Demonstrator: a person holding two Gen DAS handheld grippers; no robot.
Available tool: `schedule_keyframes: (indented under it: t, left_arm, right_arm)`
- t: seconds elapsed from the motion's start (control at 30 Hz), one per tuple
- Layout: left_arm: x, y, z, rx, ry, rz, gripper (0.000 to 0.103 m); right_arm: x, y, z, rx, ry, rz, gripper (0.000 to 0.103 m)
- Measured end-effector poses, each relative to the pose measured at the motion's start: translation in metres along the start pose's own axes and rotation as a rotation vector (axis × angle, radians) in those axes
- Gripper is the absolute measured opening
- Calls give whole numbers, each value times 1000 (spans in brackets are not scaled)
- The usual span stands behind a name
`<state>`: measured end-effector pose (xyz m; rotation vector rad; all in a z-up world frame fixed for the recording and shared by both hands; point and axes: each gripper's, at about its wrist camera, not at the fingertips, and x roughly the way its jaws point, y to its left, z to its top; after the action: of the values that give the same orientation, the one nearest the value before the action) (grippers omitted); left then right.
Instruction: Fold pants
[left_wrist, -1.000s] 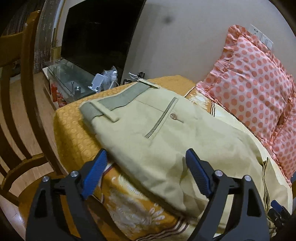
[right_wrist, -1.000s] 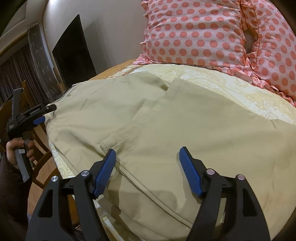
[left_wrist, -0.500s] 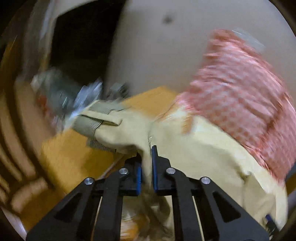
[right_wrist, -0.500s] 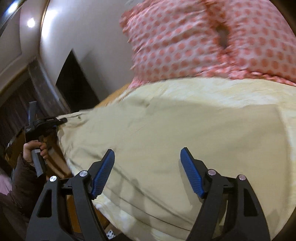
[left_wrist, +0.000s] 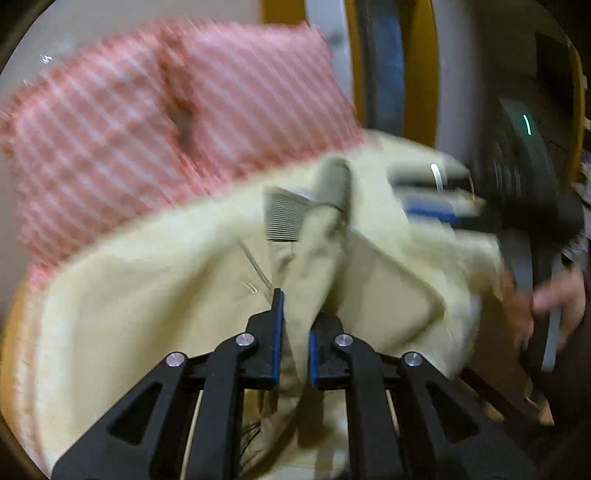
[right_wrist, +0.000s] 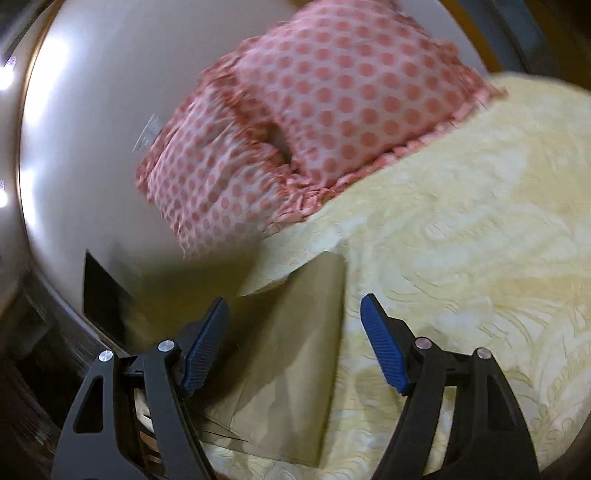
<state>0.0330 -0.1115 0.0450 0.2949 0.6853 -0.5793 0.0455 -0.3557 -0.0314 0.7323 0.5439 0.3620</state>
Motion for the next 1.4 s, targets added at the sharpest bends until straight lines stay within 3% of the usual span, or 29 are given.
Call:
schedule_keyframes:
  t: [0.13, 0.23, 0.27, 0.3, 0.37, 0.43, 0.57, 0.63, 0.7, 0.73, 0.8, 0.83, 0.87, 0.9, 1.07, 1.2, 1.3, 1.33, 1.4]
  left_arm:
    - [-13, -12, -20, 59, -7, 40, 25]
    - [-48, 4, -18, -12, -73, -22, 48]
    - [-69, 23, -17, -66, -131, -23, 61]
    - [-81, 32, -11, -103, -158, -5, 64]
    - [-90, 84, -8, -222, -172, 80, 64]
    - [-79, 135, -12, -355, -117, 130, 62]
    - [-36, 213, -25, -540, 34, 74, 53]
    - [-18, 231, -32, -573, 98, 65, 52]
    - [-5, 239, -37, -606, 123, -2, 52]
    - [-2, 239, -39, -615, 124, -29, 53]
    - [2, 240, -40, -620, 126, -56, 49]
    - [4, 243, -41, -626, 126, -69, 38]
    - [8, 245, -40, -634, 128, -89, 13]
    - [9, 247, -39, -645, 132, -116, 7]
    - [13, 245, 3, -541, 88, -29, 4]
    - [42, 260, 40, -488, 60, 57, 4]
    - [78, 274, 56, -493, 70, 113, 5]
    - [87, 276, 58, -489, 94, 130, 7]
    - [87, 274, 57, -471, 106, 186, 21]
  right_arm:
    - [24, -6, 5, 38, 81, 35, 75]
    - [51, -1, 8, 28, 162, 43, 75]
    - [59, 0, 8, 16, 187, 27, 75]
    - [70, 2, 8, 0, 220, 4, 73]
    - [81, 7, 8, -43, 251, -26, 68]
    - [94, 12, 10, -81, 290, -69, 64]
    - [108, 14, 17, -106, 325, -87, 61]
    - [114, 12, 20, -109, 343, -89, 55]
    - [117, 9, 23, -111, 353, -95, 40]
    - [117, 7, 23, -109, 360, -82, 38]
    - [114, 3, 24, -96, 366, -39, 23]
    - [113, 2, 25, -87, 367, -13, 18]
    - [112, 3, 26, -77, 366, 13, 16]
    - [113, 5, 28, -80, 367, 21, 14]
    - [124, 18, 55, -118, 351, 51, 13]
    - [145, 19, 93, -145, 288, 7, 13]
    - [168, 6, 118, -147, 231, -70, 13]
    - [177, 3, 119, -167, 253, -119, 14]
    - [186, -3, 116, -169, 316, -213, 26]
